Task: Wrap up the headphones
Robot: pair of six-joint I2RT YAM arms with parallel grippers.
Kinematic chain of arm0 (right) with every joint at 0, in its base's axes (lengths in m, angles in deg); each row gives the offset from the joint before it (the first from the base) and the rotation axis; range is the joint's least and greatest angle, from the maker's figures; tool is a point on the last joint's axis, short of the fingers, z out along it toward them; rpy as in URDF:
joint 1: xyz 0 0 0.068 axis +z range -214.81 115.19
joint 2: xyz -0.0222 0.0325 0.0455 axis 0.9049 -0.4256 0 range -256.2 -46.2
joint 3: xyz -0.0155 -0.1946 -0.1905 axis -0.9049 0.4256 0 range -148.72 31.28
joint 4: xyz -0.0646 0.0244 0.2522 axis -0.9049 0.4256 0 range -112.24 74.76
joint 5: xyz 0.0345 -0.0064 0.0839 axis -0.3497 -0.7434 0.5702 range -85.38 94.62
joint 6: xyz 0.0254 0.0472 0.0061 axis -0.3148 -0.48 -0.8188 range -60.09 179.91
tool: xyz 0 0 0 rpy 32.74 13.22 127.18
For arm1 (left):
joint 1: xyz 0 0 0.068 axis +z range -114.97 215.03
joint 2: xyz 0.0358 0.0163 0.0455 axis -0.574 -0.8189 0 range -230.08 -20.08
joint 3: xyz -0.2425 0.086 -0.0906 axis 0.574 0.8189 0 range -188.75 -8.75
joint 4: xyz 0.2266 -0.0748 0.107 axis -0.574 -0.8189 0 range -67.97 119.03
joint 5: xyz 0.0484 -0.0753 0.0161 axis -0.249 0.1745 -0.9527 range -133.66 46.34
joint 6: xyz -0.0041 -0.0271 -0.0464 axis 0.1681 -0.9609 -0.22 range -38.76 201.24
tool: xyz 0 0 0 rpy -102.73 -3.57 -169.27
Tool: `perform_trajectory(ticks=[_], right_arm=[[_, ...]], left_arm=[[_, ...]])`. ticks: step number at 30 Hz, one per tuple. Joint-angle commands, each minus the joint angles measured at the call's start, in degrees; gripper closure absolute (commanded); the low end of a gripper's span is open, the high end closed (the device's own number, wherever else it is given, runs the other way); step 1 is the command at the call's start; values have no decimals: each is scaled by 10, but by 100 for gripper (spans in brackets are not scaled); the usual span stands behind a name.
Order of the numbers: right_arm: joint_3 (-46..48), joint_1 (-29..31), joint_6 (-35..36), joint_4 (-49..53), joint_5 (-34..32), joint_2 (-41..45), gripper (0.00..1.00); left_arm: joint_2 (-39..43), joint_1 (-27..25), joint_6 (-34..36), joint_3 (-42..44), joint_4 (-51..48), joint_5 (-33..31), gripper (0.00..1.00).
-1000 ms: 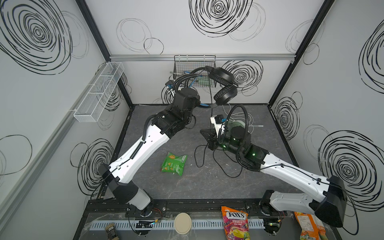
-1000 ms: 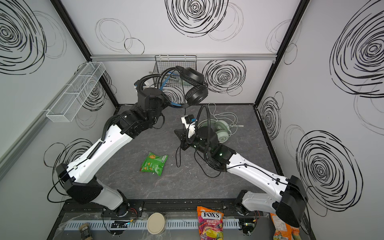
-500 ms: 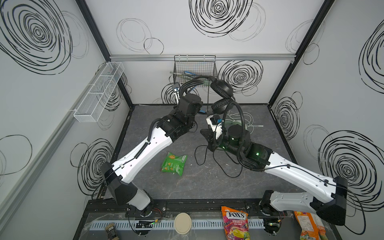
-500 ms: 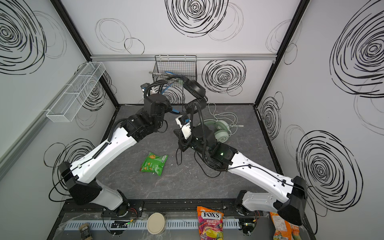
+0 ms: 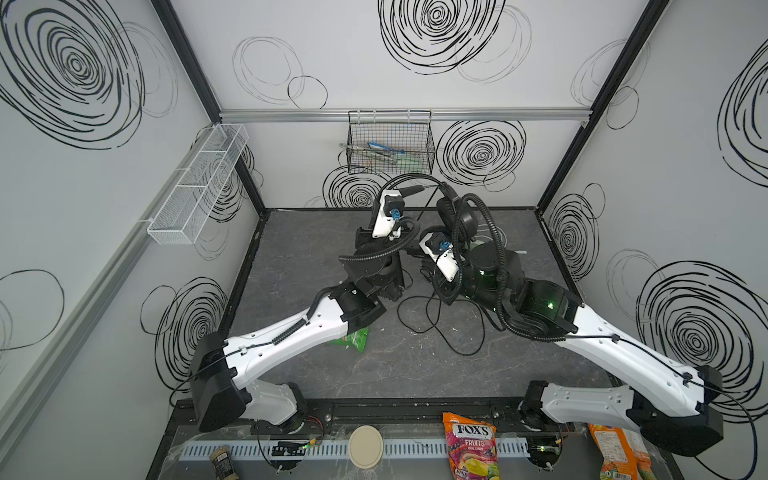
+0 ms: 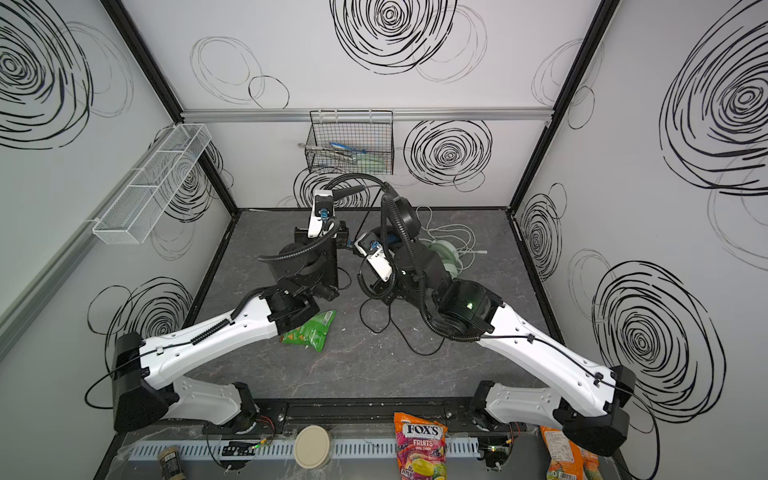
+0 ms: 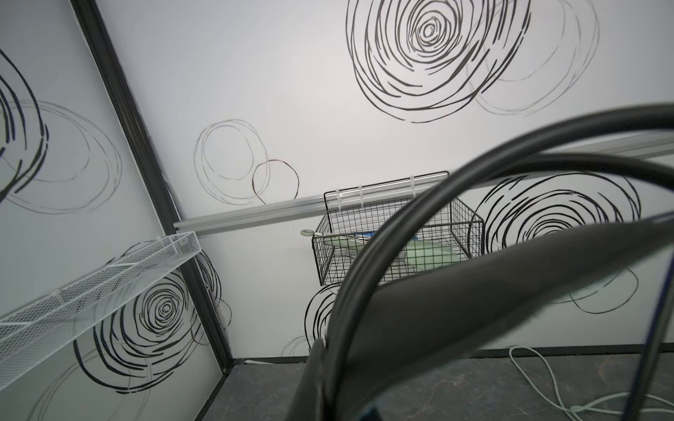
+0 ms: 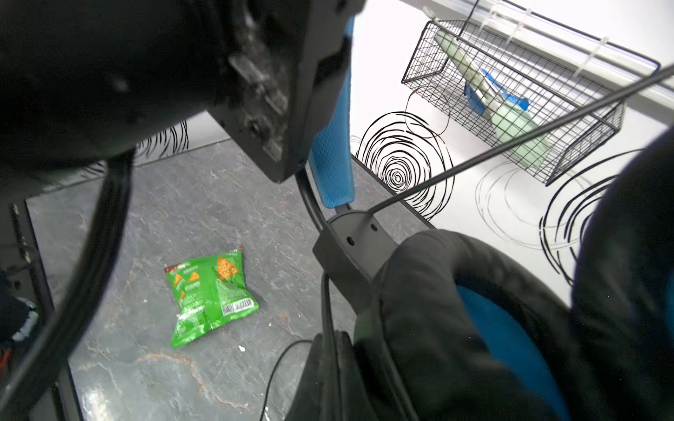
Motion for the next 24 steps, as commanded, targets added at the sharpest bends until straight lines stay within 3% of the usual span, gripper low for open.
perform_trajectory(ticks=[1,4,6,11,14,19,22,24], right_arm=[[-32,1,53,-11,-46,22,100],[-29,2,59,-28,-53,28,98],[-28,3,67,-40,-52,35,94],[-22,11,100,-60,-58,65,85],[-19,12,115,-68,-87,82,82],[-34,12,144,-56,-138,75,84],[-22,7,165,-81,-178,69,86],[-23,2,154,-86,-170,70,86]], left_arm=[[-19,-8,278,16,234,-64,100],[-39,-29,323,-3,267,-78,100],[-39,-37,291,-15,226,-90,100],[-6,-45,45,-53,-83,-75,100],[0,-45,-19,-66,-188,-61,100],[4,-29,-204,-125,-447,24,100],[6,-25,-277,-145,-541,73,100],[3,-21,-317,-161,-598,99,100]])
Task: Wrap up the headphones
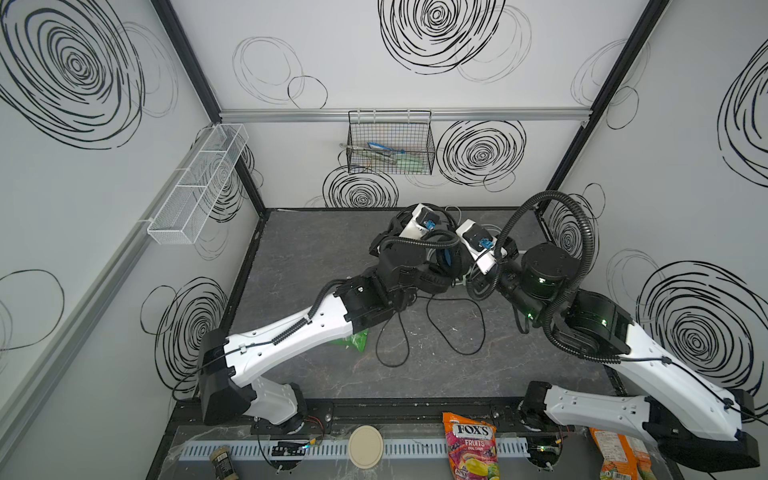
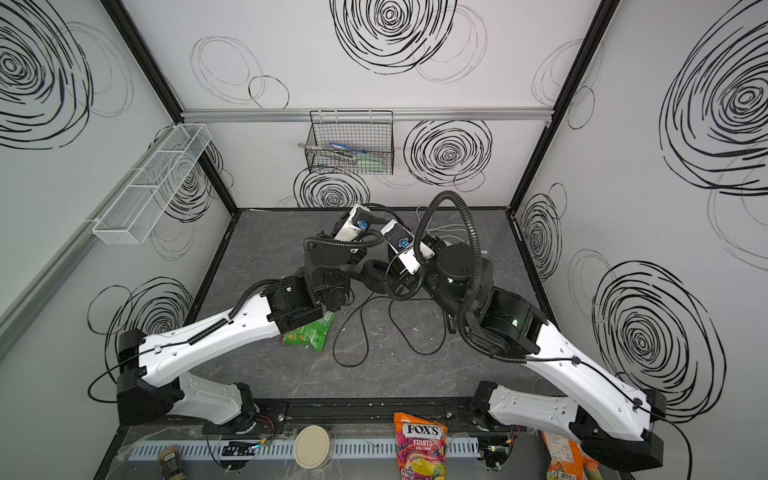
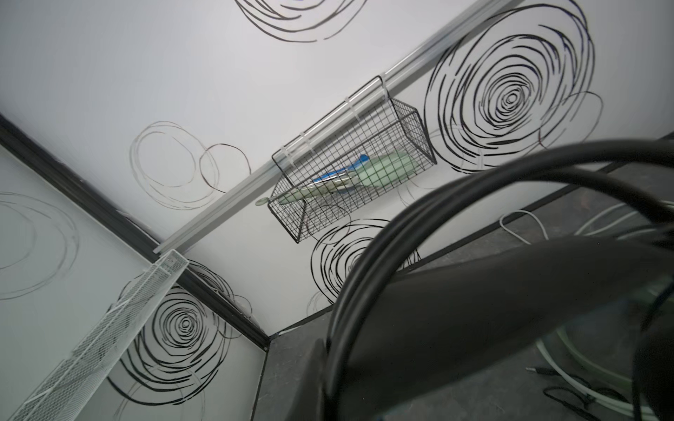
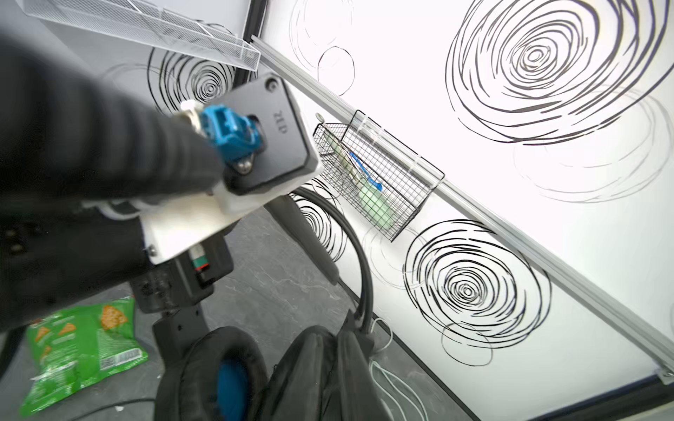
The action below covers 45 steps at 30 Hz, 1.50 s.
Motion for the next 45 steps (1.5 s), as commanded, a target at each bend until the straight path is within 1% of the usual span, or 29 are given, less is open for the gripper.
perform_trajectory(ticks=[1,2,5,6,7,9,12,13,15,17,20,23,26,30,35,41,45], right_arm=[[2,-7,2,-25,-21,1,84],[5,-8,-11,-27,-14,6,79],[35,-11,-78,-53,-13,41,45],[47,-13,-102,-63,-7,56,33],[57,-16,-122,-71,-4,73,23],[62,-25,-151,-72,2,92,15],[51,-45,-170,-40,51,104,7],[51,-51,-172,-27,72,106,6],[69,-57,-178,-14,101,121,5],[102,-61,-198,-25,129,148,4],[147,-66,-235,-40,168,180,3],[189,-68,-262,-57,208,198,3],[222,-69,-295,-75,256,198,3],[277,-69,-335,-133,279,207,2],[312,-79,-341,-181,295,187,1],[373,-122,-354,-273,358,143,3],[402,-147,-354,-305,395,111,4]], left_arm=[[23,6,-139,-44,-114,61,100],[24,5,-145,-45,-121,61,100],[32,11,-163,-45,-128,57,100],[33,19,-181,-54,-143,70,100],[34,30,-205,-66,-164,94,100],[36,50,-241,-88,-197,137,100],[33,75,-280,-124,-248,179,100],[33,85,-288,-139,-264,188,100],[31,90,-284,-165,-279,181,100],[28,91,-275,-197,-296,164,100],[24,99,-276,-247,-325,156,100],[14,107,-287,-302,-360,151,100],[2,113,-298,-356,-389,160,100],[-13,120,-312,-400,-416,175,100],[-10,126,-334,-412,-424,201,100],[-12,150,-367,-462,-449,249,100],[-14,169,-386,-493,-466,282,100]])
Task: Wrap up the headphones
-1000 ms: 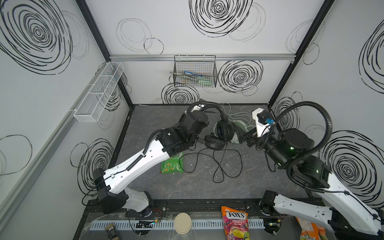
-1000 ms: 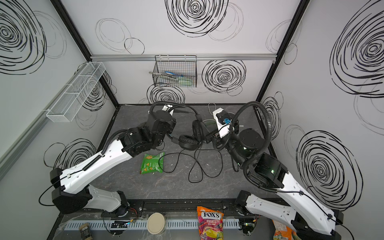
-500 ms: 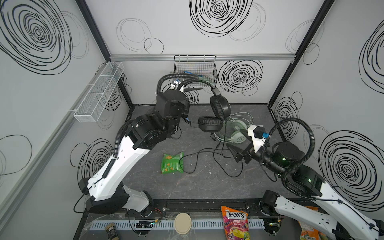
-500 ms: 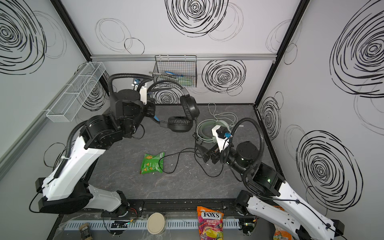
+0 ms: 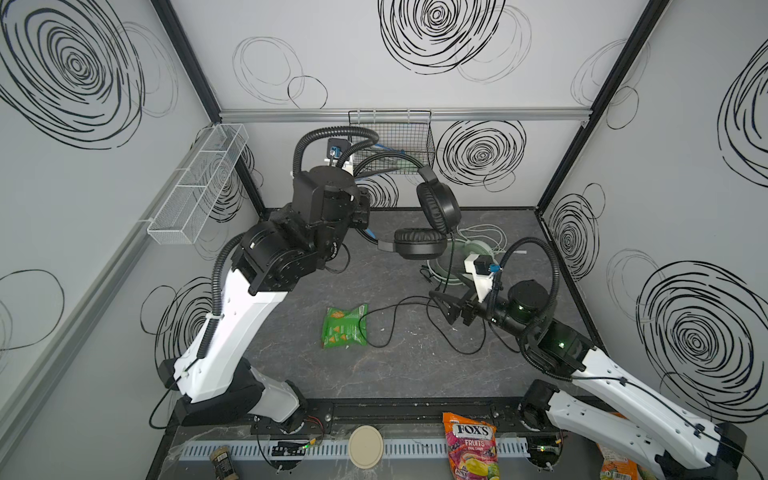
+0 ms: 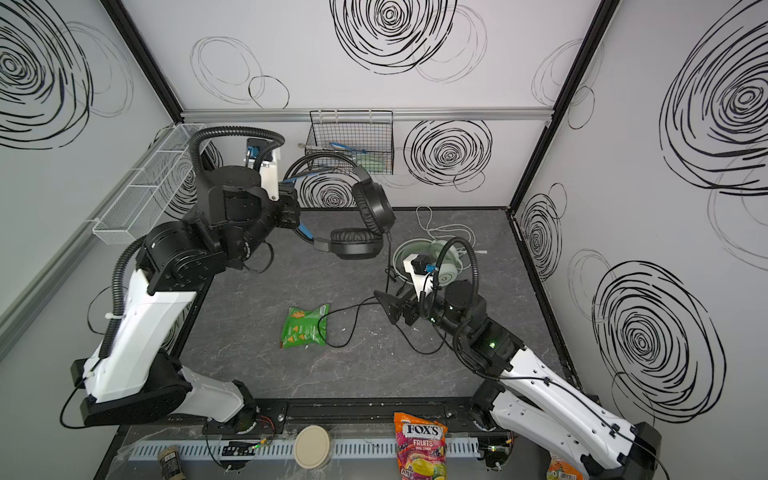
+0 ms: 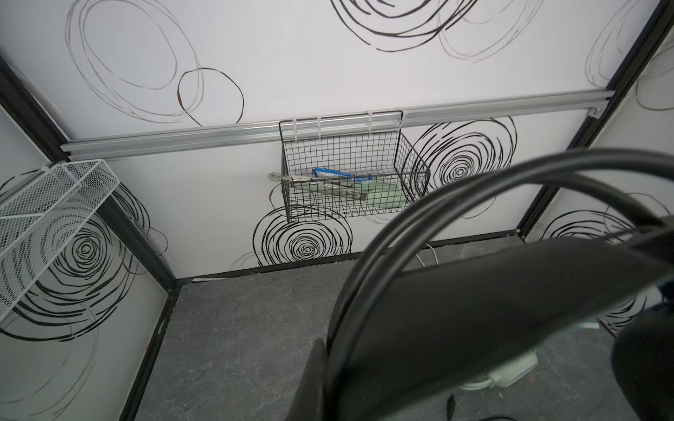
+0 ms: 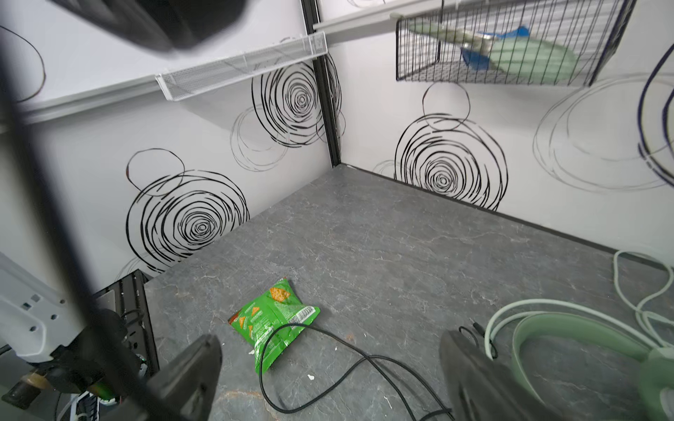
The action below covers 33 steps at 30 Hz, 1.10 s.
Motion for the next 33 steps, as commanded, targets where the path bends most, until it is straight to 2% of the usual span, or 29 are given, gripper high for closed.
perform_trajectory(ticks=[1,5,8,13,17,19,21,25,26,29,33], right_arm=[[24,-17,-12,-66,49,-14,5],[60,-31,-20,-91,57,-22,9],[84,-45,-34,-108,63,-23,18],[93,-55,-46,-123,69,-20,56],[62,-54,-23,-64,55,-20,99],[26,-46,13,14,24,-16,100],[-11,-14,56,92,-72,10,100],[-73,35,145,184,-256,69,100],[-103,36,169,210,-292,68,100],[-194,43,264,248,-345,56,100],[-280,62,415,206,-366,21,100]], left_arm=[[8,18,-57,-43,31,43,100],[8,36,-79,-58,27,73,100],[10,52,-98,-58,29,97,100],[17,89,-138,-43,42,150,100],[34,112,-148,5,71,173,100],[45,128,-146,39,87,173,100],[60,152,-141,87,112,170,100],[88,191,-126,180,163,152,100],[94,193,-94,204,176,139,100],[111,193,-43,282,220,124,100],[130,183,10,377,273,159,100]])
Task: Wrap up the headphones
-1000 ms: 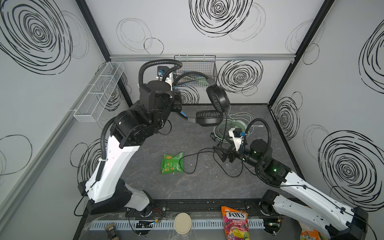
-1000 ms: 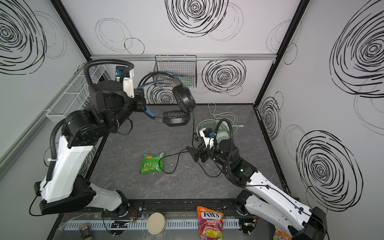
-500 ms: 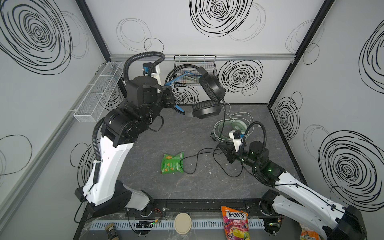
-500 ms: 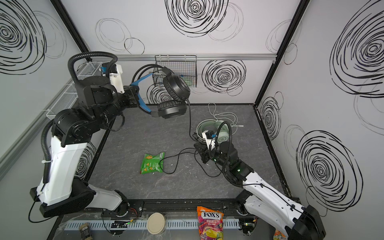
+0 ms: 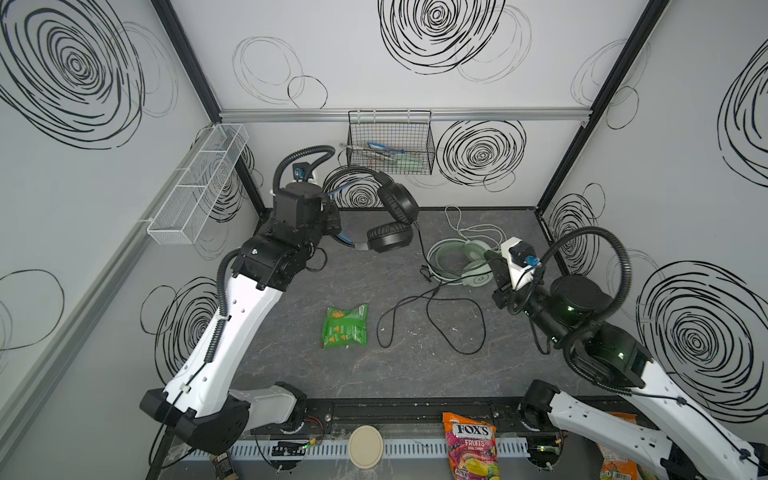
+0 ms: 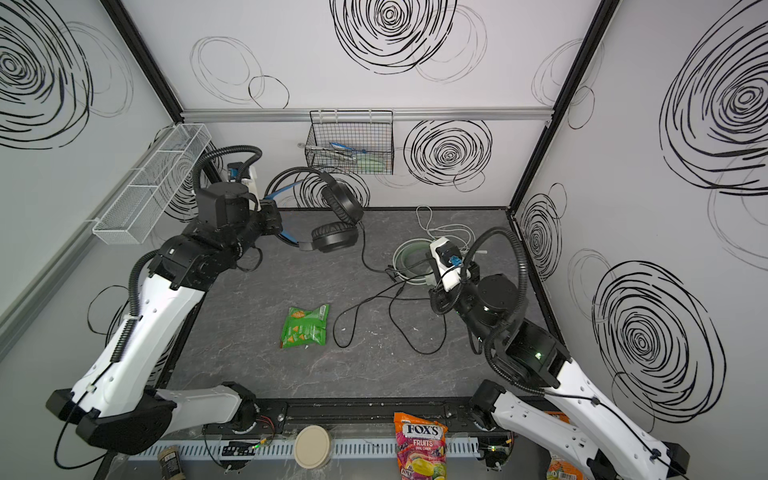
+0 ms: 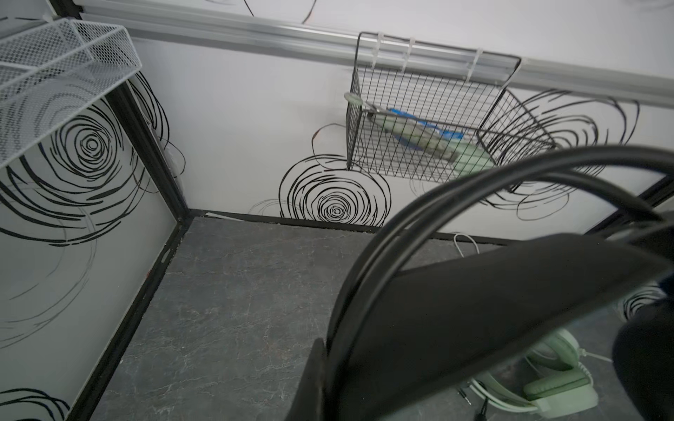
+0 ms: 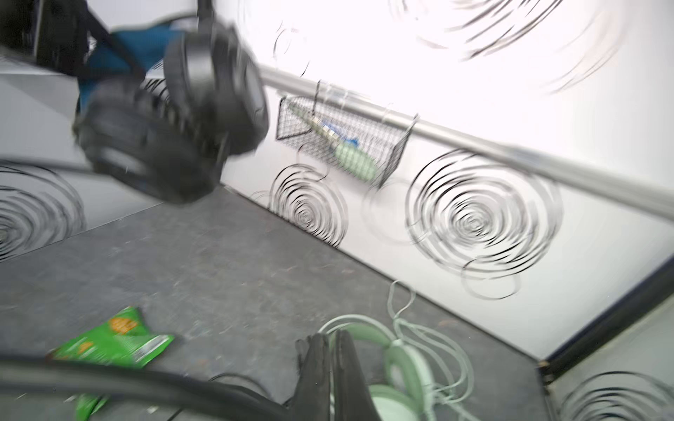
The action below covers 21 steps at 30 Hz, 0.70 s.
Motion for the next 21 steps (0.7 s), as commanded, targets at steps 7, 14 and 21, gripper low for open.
perform_trajectory(ticks=[7,14,21], right_arm=[[-173,16,293,-48,-33,-144,100],[-176,12,325,-100,-16,-199,100],[-177,-10,292,-92,-13,-223,100]], left_arm=[[38,-74,118,92,128,124,100],[57,-144,127,113,103,187,100],[90,-194,82,155,122,245,100]])
